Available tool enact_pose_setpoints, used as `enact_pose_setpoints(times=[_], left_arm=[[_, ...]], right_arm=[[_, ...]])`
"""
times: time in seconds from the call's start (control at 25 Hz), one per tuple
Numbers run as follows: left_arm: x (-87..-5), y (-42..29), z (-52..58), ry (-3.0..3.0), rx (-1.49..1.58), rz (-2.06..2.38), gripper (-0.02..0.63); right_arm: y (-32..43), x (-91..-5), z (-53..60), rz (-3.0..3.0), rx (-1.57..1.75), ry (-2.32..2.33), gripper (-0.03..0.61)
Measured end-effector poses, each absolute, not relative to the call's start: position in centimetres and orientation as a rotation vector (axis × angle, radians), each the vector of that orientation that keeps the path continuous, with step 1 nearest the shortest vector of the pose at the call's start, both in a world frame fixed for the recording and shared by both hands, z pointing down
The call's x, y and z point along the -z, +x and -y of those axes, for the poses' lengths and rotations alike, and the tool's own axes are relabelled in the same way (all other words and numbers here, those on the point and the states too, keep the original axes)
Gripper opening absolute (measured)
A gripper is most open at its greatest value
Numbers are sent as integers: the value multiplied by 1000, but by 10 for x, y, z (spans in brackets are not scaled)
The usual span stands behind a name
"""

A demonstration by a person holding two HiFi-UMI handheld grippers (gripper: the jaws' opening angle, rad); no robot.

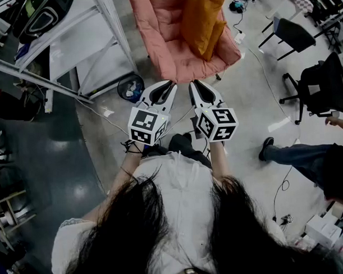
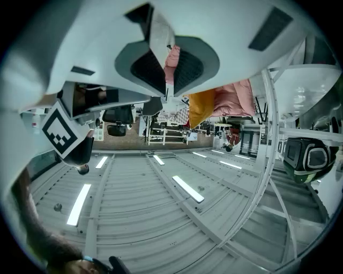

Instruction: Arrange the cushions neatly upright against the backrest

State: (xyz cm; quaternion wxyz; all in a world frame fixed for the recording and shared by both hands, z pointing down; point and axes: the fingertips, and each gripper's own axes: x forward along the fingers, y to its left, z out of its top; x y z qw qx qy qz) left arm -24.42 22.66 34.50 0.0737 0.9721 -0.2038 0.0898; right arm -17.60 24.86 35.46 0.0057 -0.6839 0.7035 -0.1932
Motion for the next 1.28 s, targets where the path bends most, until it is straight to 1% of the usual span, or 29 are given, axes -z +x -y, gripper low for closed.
enact_pose_setpoints(times=[0.6, 1.28], left_arm=[[-354, -233, -217, 2855, -268, 639, 57], [-363, -172, -217, 2779, -256, 766, 57]], right_arm=[[-154, -363, -247, -2184, 610, -2143, 58], [-67, -384, -261, -2220, 680, -2091, 58]])
